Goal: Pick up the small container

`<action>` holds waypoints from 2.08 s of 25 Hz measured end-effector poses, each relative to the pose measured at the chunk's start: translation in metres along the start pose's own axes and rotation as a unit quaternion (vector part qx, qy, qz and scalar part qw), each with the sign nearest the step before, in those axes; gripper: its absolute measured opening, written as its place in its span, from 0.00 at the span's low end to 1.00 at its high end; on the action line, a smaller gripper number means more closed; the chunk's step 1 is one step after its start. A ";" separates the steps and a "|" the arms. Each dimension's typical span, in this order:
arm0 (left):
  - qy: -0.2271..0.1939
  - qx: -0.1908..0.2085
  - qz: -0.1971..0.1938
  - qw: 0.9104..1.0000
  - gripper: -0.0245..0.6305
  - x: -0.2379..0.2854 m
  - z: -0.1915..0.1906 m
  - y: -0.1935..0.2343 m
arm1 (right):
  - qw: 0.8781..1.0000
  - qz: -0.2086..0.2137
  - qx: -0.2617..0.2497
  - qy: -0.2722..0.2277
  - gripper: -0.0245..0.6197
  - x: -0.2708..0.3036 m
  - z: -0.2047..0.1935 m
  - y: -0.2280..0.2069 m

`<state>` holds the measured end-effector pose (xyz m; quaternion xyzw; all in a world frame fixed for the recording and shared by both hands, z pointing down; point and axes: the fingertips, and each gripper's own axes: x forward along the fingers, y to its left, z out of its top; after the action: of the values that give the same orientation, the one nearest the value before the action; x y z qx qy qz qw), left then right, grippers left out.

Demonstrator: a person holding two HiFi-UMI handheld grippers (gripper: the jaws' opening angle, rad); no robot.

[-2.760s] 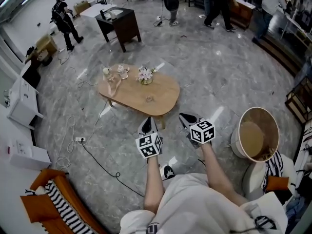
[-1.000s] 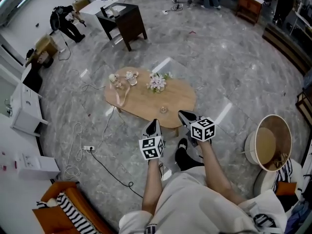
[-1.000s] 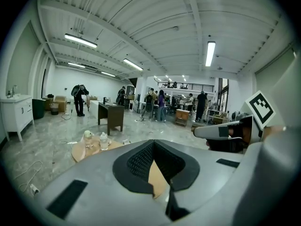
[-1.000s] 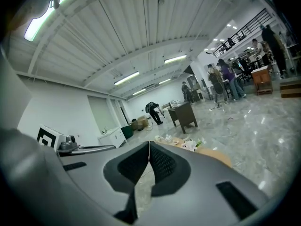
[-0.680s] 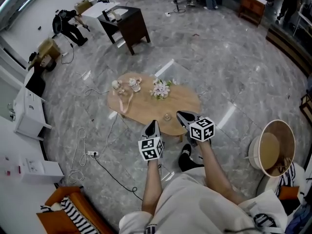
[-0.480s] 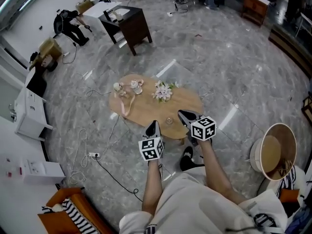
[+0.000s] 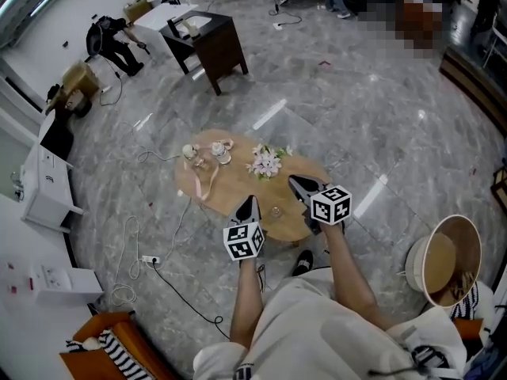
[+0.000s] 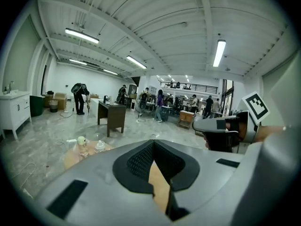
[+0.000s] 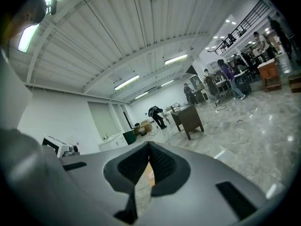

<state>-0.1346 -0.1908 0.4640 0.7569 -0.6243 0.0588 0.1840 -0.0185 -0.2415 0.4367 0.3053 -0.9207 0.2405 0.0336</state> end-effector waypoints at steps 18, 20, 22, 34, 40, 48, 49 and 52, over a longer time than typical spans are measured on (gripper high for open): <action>0.012 -0.031 0.055 0.998 0.05 0.020 -0.017 0.056 | 0.998 0.027 0.018 0.050 0.14 0.058 -0.023 -0.022; 0.015 -0.033 0.059 0.998 0.05 0.022 -0.018 0.063 | 0.998 0.028 0.023 0.053 0.14 0.058 -0.027 -0.023; 0.016 -0.032 0.057 0.998 0.05 0.027 -0.017 0.065 | 0.998 0.026 0.023 0.054 0.14 0.056 -0.030 -0.025; 0.020 -0.020 -0.002 1.000 0.05 0.070 -0.023 0.036 | 0.995 -0.054 0.084 0.020 0.14 0.009 -0.037 -0.086; 0.045 -0.048 -0.015 0.998 0.05 0.080 -0.056 0.044 | 0.995 -0.041 0.083 0.036 0.14 0.016 -0.066 -0.078; 0.074 -0.043 -0.033 0.996 0.05 0.119 -0.113 0.076 | 0.991 -0.043 0.069 0.104 0.14 0.067 -0.120 -0.108; 0.081 -0.039 -0.037 0.995 0.05 0.120 -0.123 0.077 | 0.990 -0.045 0.073 0.116 0.14 0.070 -0.131 -0.110; 0.093 -0.017 -0.061 0.994 0.05 0.127 -0.147 0.081 | 0.985 -0.048 0.079 0.145 0.14 0.084 -0.158 -0.117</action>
<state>-0.1646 -0.2691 0.6569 0.7816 -0.5581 0.1064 0.2573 -0.0329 -0.2956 0.6434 0.3128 -0.8684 0.3524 0.1544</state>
